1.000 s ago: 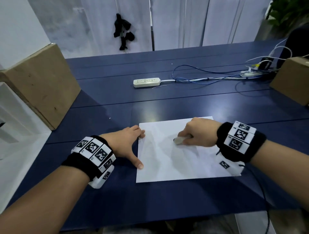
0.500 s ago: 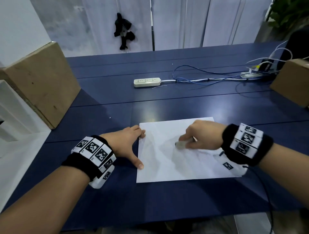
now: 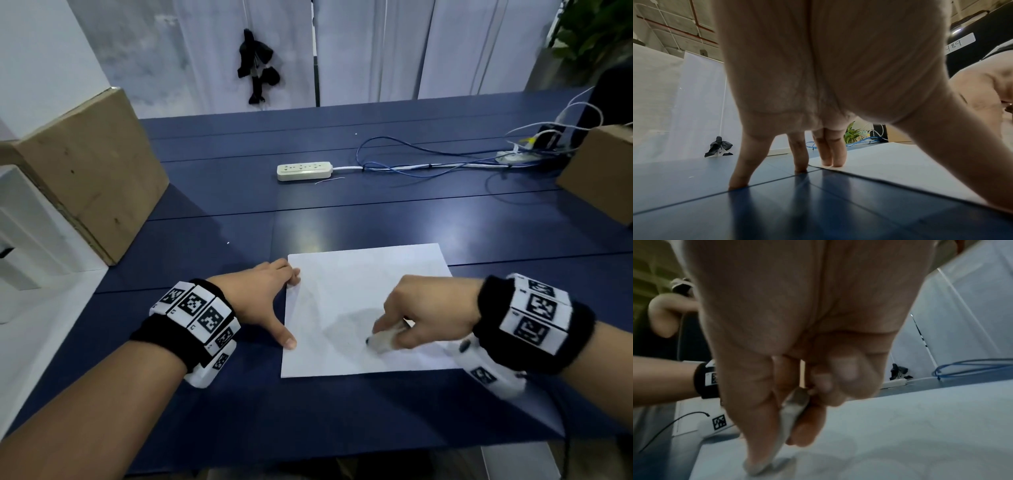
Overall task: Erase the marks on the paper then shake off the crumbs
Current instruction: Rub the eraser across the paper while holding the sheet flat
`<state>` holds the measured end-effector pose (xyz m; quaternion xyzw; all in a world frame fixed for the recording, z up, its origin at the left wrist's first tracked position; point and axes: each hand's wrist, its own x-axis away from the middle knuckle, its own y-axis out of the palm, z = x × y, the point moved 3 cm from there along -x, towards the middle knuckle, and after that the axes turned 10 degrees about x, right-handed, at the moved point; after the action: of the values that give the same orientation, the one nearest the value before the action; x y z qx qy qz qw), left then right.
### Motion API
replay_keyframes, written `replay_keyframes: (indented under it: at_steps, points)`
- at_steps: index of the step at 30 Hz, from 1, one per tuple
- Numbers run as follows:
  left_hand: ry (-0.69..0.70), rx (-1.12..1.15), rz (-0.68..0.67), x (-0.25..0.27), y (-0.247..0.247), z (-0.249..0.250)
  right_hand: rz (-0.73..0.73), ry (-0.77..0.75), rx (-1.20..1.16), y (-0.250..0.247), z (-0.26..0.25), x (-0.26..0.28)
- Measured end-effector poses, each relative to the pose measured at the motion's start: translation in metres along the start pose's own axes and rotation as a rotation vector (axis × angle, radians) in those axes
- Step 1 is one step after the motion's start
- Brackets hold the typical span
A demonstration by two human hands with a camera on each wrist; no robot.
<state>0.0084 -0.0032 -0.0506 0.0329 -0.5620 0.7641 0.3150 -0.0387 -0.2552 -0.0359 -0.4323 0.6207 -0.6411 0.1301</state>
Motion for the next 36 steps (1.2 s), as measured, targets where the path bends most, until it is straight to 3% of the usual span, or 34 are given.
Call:
replay_keyframes:
  at_steps: [1,4,7,10,13,19,21,25,29,31,33,36]
  points:
    - [0.002,0.006,0.003,0.0,0.0,0.0,0.002,0.002,0.003,-0.001,-0.002,0.0]
    - [-0.001,0.005,0.0,-0.001,0.0,-0.001,0.188,0.164,0.16,-0.014,0.022,-0.015]
    - [-0.011,-0.003,-0.012,0.0,0.001,0.0,0.245,0.302,0.222,-0.017,0.041,-0.02]
    - [-0.006,-0.002,-0.005,-0.001,0.0,-0.001,0.154,0.163,0.198,-0.01,0.019,-0.011]
    - [-0.003,-0.006,-0.004,-0.001,0.0,0.0,0.006,-0.026,-0.019,-0.002,-0.003,-0.003]
    - [0.003,0.008,0.0,0.001,-0.001,0.002,0.207,0.262,0.204,-0.016,0.044,-0.019]
    - [0.001,0.008,0.002,0.001,-0.001,0.002,0.171,0.219,0.195,-0.014,0.037,-0.014]
    - [-0.006,0.0,0.001,0.0,-0.001,0.001,-0.06,-0.021,0.026,-0.001,0.005,-0.002]
    - [-0.002,-0.007,-0.003,0.0,-0.001,0.001,0.162,0.171,0.2,-0.014,0.029,-0.017]
    - [-0.005,-0.007,-0.006,0.001,0.0,0.001,0.198,0.261,0.295,-0.016,0.04,-0.019]
    - [-0.008,-0.007,-0.001,0.001,-0.001,0.0,0.17,0.199,0.279,-0.011,0.035,-0.014]
    - [-0.014,-0.003,0.001,0.0,-0.001,0.0,0.008,0.004,0.064,0.0,0.014,0.0]
